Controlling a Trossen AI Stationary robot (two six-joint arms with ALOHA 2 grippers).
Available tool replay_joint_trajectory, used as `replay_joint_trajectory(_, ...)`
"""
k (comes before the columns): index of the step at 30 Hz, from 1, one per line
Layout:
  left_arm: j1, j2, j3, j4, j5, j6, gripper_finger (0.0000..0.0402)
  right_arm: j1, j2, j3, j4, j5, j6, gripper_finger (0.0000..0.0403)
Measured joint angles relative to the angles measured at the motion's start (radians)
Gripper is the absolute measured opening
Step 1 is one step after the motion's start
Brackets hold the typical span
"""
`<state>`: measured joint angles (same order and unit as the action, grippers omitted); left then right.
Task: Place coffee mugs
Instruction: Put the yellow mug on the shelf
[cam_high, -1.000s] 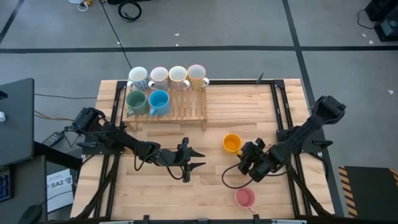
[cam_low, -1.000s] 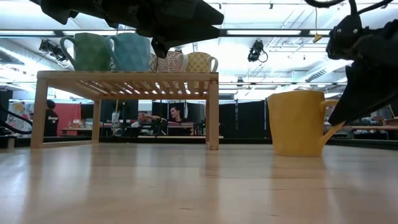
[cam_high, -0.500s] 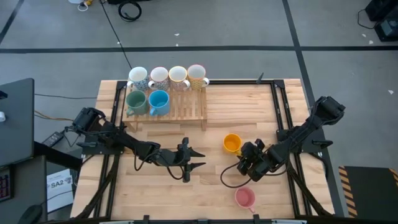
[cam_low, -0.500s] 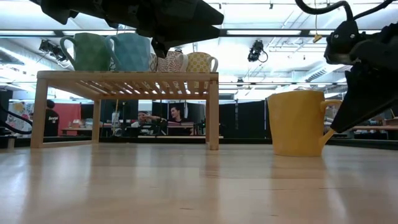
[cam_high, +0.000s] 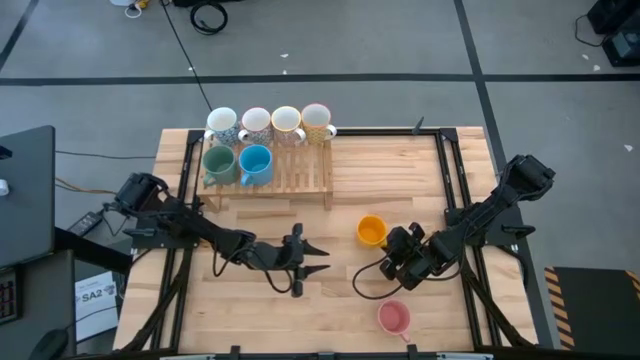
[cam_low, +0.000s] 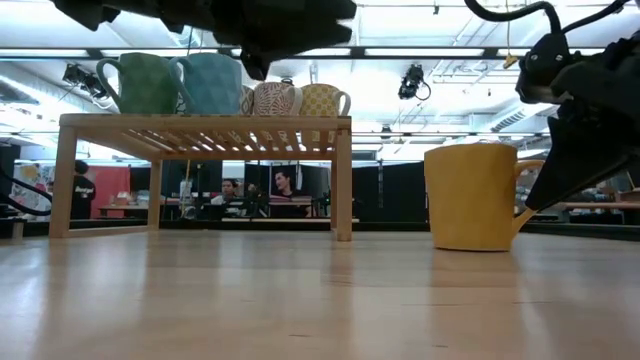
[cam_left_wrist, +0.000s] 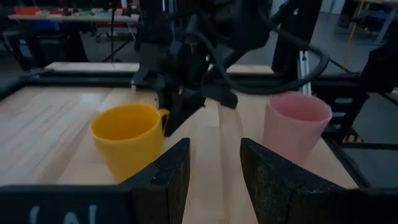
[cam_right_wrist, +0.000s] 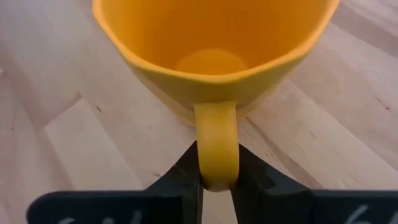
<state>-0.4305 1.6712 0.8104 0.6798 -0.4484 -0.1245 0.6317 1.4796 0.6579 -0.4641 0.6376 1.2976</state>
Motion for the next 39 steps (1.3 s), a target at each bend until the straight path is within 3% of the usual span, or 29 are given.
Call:
replay_joint_trajectory(4, 0.002, -0.038, 0.000, -0.043, 0.000, 0.016, 0.0148, 0.000, 0.000, 0.000, 0.000, -0.002, 0.000, 0.0057)
replay_joint_trajectory(9, 0.000, -0.121, 0.000, -0.218, -0.002, 0.009, 0.0148, 0.000, -0.002, 0.019, -0.016, -0.012, -0.018, 0.0057)
replay_joint_trajectory(19, -0.001, -0.275, -0.011, -0.542, -0.004, -0.045, 0.0148, -0.059, -0.002, 0.190, -0.081, -0.048, -0.179, 0.0057)
replay_joint_trajectory(23, -0.001, -0.331, -0.163, -0.400, -0.002, -0.087, 0.0148, -0.099, -0.002, 0.263, -0.086, -0.059, -0.257, 0.0057)
replay_joint_trajectory(28, -0.022, -0.398, -0.400, -0.074, 0.039, -0.171, 0.0148, -0.156, -0.002, 0.355, -0.086, -0.063, -0.358, 0.0057)
replay_joint_trajectory(31, -0.061, -0.398, -0.494, 0.106, 0.053, -0.141, 0.0148, -0.198, -0.002, 0.417, -0.086, -0.053, -0.431, 0.0057)
replay_joint_trajectory(34, -0.091, -0.396, -0.554, 0.213, 0.031, -0.102, 0.0148, -0.245, -0.002, 0.475, -0.081, -0.029, -0.508, 0.0057)
replay_joint_trajectory(39, -0.118, -0.396, -0.589, 0.252, 0.007, -0.094, 0.0148, -0.325, -0.003, 0.542, -0.028, -0.008, -0.638, 0.0057)
